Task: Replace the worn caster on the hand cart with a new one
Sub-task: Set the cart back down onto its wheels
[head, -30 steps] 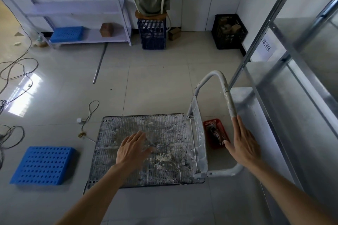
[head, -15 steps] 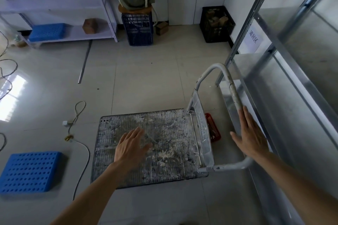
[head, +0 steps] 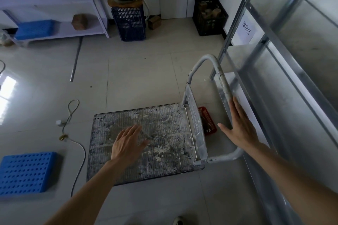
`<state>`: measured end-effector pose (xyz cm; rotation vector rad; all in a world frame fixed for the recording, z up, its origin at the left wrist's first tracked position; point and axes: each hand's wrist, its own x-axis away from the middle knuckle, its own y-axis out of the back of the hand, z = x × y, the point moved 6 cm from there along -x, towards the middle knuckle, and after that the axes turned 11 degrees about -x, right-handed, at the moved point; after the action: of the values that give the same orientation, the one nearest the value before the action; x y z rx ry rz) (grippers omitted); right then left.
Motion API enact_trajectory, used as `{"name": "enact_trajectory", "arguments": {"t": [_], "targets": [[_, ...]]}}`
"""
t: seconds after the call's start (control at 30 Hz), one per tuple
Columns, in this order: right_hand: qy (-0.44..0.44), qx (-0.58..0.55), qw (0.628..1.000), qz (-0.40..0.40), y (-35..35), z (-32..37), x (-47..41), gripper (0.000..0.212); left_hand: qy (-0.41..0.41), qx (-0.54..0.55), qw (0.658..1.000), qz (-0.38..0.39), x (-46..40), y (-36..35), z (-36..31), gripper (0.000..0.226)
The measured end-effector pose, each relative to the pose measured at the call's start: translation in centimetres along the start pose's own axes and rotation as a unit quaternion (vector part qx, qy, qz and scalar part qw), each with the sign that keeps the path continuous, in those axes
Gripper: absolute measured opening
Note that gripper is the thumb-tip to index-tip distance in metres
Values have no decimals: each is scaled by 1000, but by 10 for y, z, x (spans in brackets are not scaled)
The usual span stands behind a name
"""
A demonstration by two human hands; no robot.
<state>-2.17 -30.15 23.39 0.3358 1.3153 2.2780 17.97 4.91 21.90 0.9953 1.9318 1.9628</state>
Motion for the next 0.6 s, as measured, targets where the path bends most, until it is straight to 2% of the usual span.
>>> {"name": "enact_trajectory", "arguments": {"t": [0.23, 0.6], "targets": [[28, 10, 1000, 3, -24, 34, 4, 98, 8, 3, 1000, -15, 10, 7, 20, 70], [62, 21, 998, 25, -79, 129, 10, 81, 2, 30, 999, -37, 29, 6, 56, 72]]}}
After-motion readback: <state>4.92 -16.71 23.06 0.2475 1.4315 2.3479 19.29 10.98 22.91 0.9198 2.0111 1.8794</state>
